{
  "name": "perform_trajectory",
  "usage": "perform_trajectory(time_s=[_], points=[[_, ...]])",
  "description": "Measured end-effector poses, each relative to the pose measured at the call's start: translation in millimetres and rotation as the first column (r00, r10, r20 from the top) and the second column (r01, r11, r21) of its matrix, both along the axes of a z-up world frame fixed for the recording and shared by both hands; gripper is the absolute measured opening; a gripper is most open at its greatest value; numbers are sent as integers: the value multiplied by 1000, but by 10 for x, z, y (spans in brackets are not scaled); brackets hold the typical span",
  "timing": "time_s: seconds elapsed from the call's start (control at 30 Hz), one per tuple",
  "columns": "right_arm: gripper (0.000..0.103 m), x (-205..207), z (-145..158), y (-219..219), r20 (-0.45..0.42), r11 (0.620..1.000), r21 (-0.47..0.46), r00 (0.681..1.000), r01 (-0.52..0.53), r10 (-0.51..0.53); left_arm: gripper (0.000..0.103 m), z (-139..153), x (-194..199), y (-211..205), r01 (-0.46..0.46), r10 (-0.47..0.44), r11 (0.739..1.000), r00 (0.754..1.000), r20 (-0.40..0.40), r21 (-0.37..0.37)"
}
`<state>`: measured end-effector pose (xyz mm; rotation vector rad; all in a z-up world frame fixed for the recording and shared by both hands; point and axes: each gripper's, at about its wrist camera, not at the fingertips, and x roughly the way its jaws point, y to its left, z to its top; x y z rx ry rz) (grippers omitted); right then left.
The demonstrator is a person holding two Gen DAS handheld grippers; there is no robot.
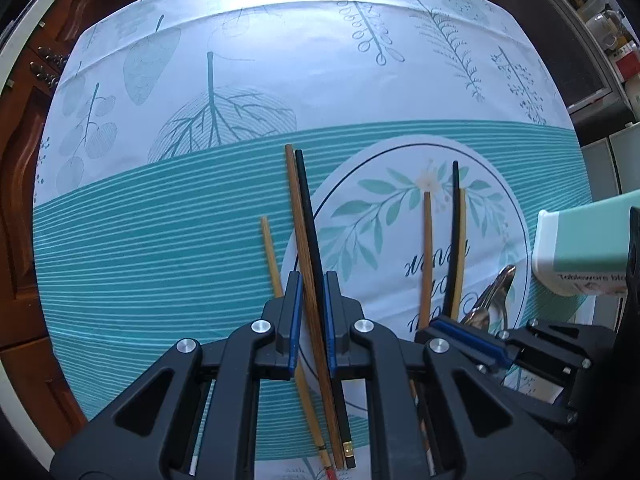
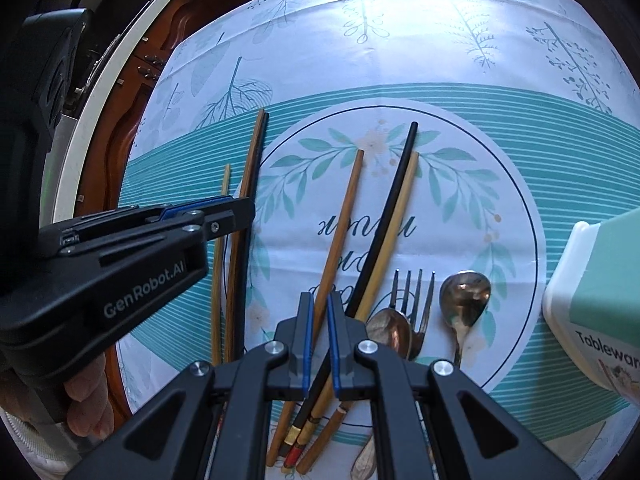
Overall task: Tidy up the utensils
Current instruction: 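Close the left tool on a brown chopstick while the right tool grasps a wooden chopstick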
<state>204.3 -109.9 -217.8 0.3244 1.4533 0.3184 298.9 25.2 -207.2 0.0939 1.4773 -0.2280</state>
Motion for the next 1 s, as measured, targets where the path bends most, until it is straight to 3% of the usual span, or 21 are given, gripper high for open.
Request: perform_trajectory(time_s=[0.3, 1.0], points=[[5, -14, 9, -16, 5, 1000, 6, 1000, 1, -1, 8, -48, -29, 206, -64, 61, 995, 997, -47, -79], [5, -29, 15, -1, 16, 1000, -2, 1000, 4, -4, 8, 16, -171, 176, -22, 22, 1000, 999, -34, -16]])
